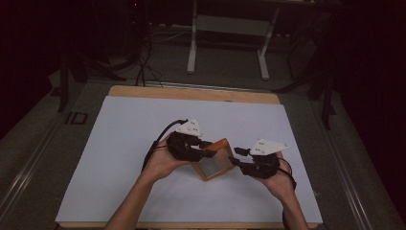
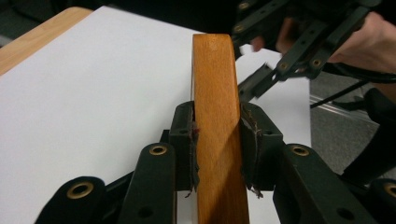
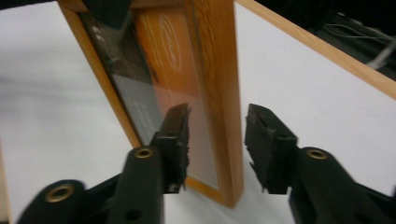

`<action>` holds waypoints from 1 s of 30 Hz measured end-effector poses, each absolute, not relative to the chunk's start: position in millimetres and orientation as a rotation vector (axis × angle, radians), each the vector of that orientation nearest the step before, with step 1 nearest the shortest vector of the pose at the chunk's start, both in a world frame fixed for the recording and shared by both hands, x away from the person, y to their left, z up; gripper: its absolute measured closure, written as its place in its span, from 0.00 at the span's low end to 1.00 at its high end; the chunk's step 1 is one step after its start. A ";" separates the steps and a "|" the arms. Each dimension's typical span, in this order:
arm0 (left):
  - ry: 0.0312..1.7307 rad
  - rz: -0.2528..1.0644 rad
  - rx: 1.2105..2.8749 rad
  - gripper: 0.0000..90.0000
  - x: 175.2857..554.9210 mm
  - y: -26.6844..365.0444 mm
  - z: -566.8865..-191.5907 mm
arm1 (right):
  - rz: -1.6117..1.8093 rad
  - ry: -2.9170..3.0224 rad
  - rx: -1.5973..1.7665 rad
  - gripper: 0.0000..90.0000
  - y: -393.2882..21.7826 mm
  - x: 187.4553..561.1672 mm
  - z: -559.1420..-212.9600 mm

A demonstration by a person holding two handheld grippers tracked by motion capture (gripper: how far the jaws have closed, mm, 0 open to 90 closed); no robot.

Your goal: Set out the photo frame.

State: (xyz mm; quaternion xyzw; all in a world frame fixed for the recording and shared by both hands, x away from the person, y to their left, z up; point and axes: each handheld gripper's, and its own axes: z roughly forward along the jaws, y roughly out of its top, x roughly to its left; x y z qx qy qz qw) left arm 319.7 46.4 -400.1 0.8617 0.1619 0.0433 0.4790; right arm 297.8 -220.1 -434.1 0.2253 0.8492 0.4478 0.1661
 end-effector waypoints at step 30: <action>0.648 0.161 1.720 0.45 312.2 102.2 -422.9 | 1.374 2.445 0.563 0.75 -231.1 294.4 -443.2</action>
